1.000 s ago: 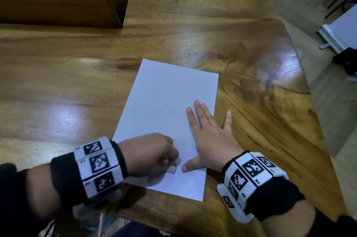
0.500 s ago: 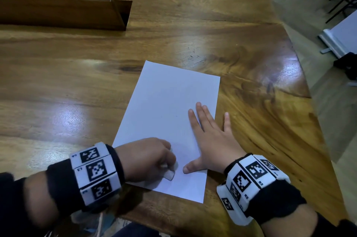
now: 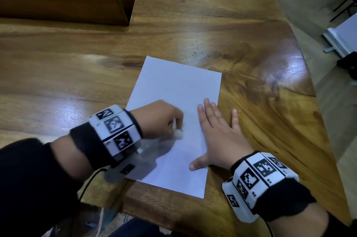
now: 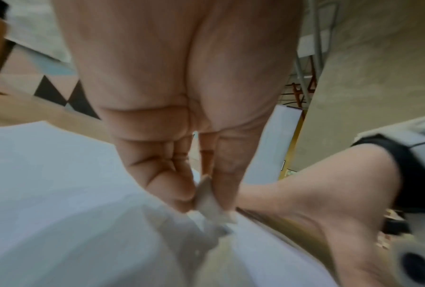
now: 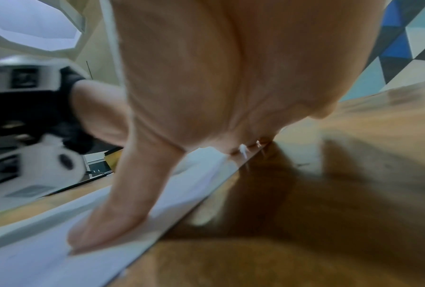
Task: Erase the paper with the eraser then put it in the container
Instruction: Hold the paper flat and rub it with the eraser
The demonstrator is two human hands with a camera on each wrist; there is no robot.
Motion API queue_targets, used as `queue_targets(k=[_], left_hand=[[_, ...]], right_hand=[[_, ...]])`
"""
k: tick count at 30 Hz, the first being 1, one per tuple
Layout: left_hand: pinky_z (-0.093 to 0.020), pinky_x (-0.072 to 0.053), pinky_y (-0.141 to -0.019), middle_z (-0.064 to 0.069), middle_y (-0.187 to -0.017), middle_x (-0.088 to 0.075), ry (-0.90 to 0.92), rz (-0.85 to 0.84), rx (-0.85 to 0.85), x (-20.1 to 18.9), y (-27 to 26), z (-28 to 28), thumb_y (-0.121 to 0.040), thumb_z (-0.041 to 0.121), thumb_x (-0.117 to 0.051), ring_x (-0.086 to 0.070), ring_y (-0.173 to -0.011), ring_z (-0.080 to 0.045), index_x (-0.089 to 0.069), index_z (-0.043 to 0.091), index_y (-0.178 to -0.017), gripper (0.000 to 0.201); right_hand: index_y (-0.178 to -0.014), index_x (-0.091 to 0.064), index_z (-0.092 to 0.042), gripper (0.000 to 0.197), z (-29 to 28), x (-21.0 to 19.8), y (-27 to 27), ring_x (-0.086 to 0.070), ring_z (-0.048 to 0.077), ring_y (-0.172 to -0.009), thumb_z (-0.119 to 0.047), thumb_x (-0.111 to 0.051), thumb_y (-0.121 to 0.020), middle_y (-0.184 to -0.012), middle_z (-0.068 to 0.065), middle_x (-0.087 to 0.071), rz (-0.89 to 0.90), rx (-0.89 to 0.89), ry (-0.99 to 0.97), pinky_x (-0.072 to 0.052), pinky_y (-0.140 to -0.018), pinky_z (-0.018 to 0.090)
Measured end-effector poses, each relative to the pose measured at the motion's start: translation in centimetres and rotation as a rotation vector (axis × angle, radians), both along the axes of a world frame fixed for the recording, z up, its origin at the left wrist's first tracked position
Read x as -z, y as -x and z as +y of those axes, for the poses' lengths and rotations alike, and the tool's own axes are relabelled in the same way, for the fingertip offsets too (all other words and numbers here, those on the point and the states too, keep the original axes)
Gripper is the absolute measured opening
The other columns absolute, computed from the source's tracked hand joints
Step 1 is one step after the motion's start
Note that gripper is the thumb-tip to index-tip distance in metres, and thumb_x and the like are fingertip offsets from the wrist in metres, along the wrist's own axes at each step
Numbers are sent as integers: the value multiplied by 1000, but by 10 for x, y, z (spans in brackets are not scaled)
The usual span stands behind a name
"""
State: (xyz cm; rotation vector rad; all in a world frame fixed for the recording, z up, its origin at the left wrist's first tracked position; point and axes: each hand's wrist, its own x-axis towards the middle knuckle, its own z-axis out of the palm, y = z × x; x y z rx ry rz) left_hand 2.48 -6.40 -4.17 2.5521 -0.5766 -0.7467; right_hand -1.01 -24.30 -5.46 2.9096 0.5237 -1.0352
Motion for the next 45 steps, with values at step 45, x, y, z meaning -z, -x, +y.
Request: queue_targets(k=[45], left_hand=[[-28,-29,-61,-3,-77,-44,98,-27,91,0,49,-22,-85,27,-47,-51,-78,-30,-59,8,-76,24]], right_hand=[[-142,34,-14,149,-7,-2,9,41,16,-135,-79,-66,-53,-142,-3,46,-23,1,11,23,-109,58]])
